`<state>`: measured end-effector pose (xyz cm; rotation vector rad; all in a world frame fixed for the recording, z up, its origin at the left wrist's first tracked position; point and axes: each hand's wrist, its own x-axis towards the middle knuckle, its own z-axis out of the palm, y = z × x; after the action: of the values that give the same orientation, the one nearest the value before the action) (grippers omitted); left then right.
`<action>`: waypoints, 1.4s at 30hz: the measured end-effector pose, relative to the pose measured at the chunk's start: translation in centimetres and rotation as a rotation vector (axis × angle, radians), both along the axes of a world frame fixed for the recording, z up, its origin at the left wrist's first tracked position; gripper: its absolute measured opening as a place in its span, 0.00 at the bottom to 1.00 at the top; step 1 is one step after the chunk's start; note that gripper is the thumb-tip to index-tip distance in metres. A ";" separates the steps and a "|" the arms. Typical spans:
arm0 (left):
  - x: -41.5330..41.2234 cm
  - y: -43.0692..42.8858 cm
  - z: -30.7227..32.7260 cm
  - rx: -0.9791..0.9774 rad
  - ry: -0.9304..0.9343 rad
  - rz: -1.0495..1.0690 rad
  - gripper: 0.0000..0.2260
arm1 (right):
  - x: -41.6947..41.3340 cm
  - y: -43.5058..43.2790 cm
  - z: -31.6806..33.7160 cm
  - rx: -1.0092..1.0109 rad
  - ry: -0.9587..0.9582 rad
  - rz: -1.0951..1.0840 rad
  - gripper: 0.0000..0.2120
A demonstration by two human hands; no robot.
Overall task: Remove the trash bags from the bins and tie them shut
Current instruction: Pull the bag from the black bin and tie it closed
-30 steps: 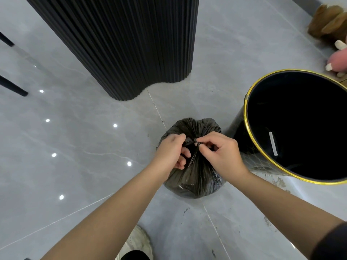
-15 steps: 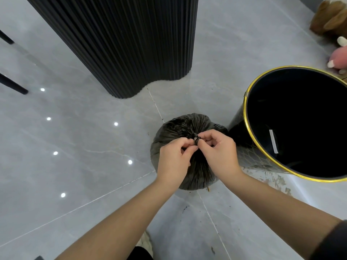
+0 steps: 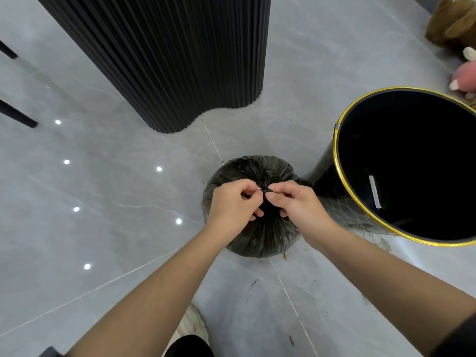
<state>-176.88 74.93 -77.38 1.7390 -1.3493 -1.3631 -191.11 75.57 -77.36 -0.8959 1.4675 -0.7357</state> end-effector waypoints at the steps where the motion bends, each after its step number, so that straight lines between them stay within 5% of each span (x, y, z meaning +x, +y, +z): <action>1: 0.3 -0.1 0.0 0.002 0.001 -0.029 0.04 | -0.2 -0.1 0.1 0.051 -0.051 0.031 0.05; 5: 0.3 -0.1 0.0 0.015 -0.010 -0.055 0.03 | -0.7 -0.2 -0.1 0.133 -0.102 0.120 0.04; 13: -0.5 0.3 0.1 -0.347 -0.284 -0.122 0.03 | 0.0 -0.1 -0.1 0.228 -0.265 -0.201 0.05; 24: -1.6 -0.9 1.2 0.091 -0.050 0.103 0.05 | 0.5 0.4 -0.1 0.062 -0.127 -0.272 0.04; 30: -2.3 -0.5 0.9 -0.098 -0.231 0.065 0.02 | 1.3 0.4 -0.2 -0.008 -0.028 -0.336 0.04; 37: -1.3 0.6 -0.5 -0.435 -0.314 -0.033 0.02 | 1.3 -0.7 -0.5 0.300 -0.184 -0.368 0.04; 39: -1.1 0.7 -0.5 -0.443 -0.302 -0.032 0.02 | 1.2 -0.9 -0.5 0.306 -0.213 -0.355 0.04; 42: -0.7 0.1 -0.3 -0.316 -0.258 -0.039 0.03 | 0.6 -0.5 -0.8 0.090 -0.005 -0.176 0.03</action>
<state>-177.54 75.06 -77.72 1.7171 -1.6453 -0.9042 -190.49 75.09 -78.15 -0.7023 1.5757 -0.7935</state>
